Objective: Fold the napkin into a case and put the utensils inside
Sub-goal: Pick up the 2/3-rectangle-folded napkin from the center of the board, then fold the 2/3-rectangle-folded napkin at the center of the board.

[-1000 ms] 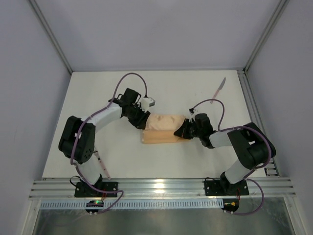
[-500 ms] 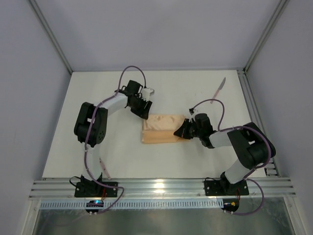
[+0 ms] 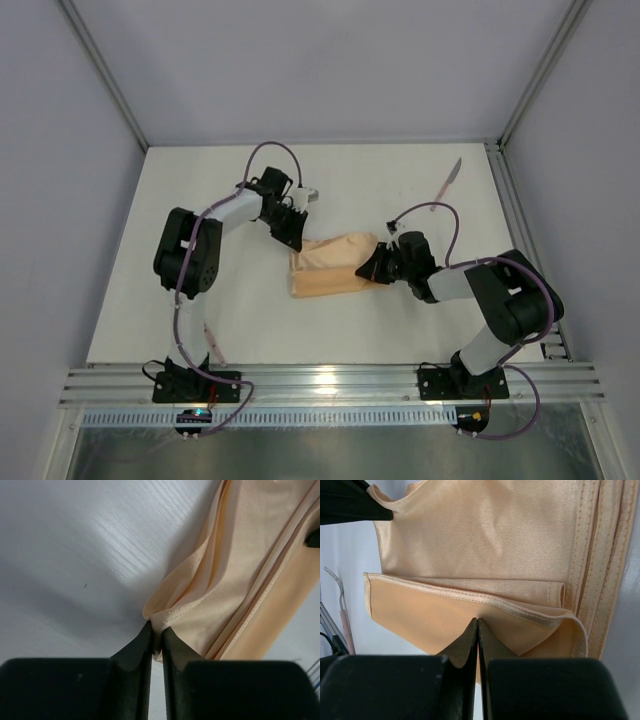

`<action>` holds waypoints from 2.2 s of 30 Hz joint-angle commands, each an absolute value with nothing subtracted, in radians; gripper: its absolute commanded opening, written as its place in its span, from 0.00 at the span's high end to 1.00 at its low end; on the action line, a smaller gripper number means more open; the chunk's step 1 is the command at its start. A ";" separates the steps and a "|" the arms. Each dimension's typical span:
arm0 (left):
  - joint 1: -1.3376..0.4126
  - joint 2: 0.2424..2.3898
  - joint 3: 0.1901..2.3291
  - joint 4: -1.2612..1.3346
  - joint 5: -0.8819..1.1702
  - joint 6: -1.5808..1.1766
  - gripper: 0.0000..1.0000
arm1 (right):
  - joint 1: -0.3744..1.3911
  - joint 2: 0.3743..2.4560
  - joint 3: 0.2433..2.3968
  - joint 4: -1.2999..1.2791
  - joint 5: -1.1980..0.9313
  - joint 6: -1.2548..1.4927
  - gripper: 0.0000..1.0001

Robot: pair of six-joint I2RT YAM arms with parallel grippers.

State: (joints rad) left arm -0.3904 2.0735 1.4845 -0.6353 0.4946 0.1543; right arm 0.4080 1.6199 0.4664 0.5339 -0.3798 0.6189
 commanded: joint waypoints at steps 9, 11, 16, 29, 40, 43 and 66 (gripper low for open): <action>-0.423 1.869 1.327 -0.516 0.546 0.238 0.99 | 0.403 1.674 0.456 0.491 -0.322 0.597 0.96; -0.442 1.826 1.289 -0.499 0.535 0.276 0.99 | 0.403 1.672 0.456 0.489 -0.318 0.598 0.96; -0.504 1.744 1.171 -0.436 0.497 0.356 0.98 | 0.410 1.686 0.459 0.495 -0.305 0.609 0.96; -0.706 1.586 0.996 -0.365 0.276 0.546 0.95 | 0.428 1.726 0.449 0.555 -0.284 0.652 0.96; -0.843 1.534 0.968 -0.388 0.282 0.595 0.86 | 0.440 1.729 0.453 0.558 -0.264 0.658 0.96; -0.882 1.552 0.950 -0.411 0.304 0.620 0.88 | 0.439 1.726 0.448 0.566 -0.262 0.666 0.96; -0.991 1.666 0.925 -0.429 0.256 0.647 0.92 | 0.408 1.482 0.498 0.313 -0.213 0.577 0.82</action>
